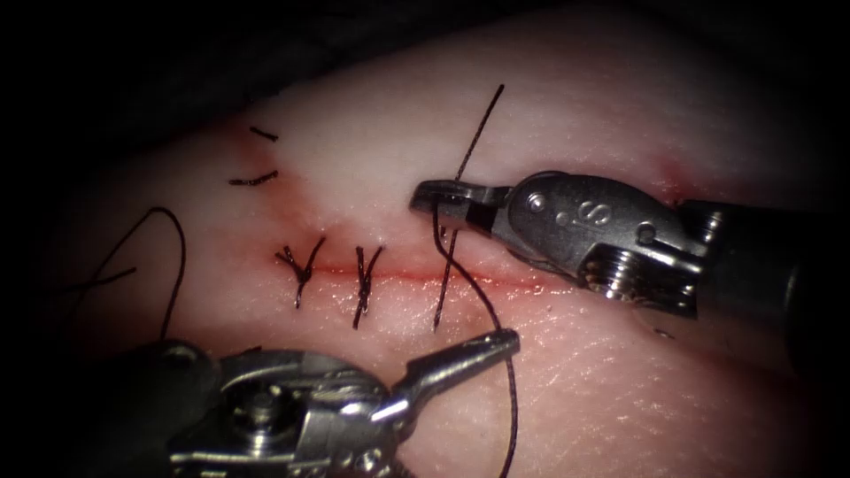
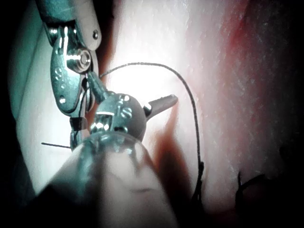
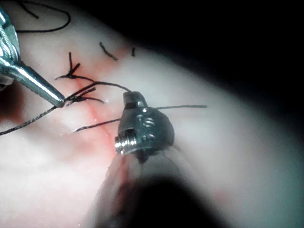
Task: Wound Closure
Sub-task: Grip suture with right hand and reposition grip with left hand further away from wound
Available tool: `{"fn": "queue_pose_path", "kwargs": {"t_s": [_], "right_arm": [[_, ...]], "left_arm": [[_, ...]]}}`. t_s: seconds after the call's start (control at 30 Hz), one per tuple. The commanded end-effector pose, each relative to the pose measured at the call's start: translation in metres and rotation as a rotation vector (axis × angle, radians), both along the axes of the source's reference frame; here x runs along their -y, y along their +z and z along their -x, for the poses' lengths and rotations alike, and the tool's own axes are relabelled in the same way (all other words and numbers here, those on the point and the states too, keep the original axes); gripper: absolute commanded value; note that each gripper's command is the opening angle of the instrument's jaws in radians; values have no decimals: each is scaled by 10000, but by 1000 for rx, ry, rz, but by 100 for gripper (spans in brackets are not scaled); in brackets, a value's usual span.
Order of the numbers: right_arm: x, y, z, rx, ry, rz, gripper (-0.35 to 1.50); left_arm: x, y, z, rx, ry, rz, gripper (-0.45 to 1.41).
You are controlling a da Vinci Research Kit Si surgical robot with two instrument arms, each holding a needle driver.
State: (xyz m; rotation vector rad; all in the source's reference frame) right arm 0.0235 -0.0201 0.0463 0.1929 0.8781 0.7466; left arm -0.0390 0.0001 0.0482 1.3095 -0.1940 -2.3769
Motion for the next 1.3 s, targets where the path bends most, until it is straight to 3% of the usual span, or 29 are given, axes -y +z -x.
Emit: {"fn": "queue_pose_path", "kwargs": {"t_s": [0.03, 0.4, 0.63, 0.7, 0.77, 0.8, 0.97, 1.07, 1.3], "right_arm": [[-10, 6, -12, -4, 9, 3, -35], [0, 28, -15, 11, 14, -18, -35], [2, 23, -17, 8, 13, -20, -35], [3, 22, -17, 8, 13, -20, -35], [4, 21, -18, 8, 13, -20, -35], [4, 21, -18, 8, 13, -20, -35], [6, 19, -18, 7, 12, -21, -35], [7, 18, -18, 7, 9, -23, -35], [12, 7, -11, -8, 7, -22, -35]], "left_arm": [[-9, 1, 7, 5, -2, 16, 106], [7, -31, 26, 100, 108, 217, 98], [15, -35, 19, 109, 136, 251, 68], [13, -30, 17, 103, 135, 254, 52], [12, -26, 16, 98, 133, 256, -26], [10, -24, 16, 92, 130, 258, -45], [6, -16, 16, 18, 118, 271, -45], [4, -17, 14, -9, 174, 242, -45], [-8, -30, -23, 38, 117, 243, -45]]}}
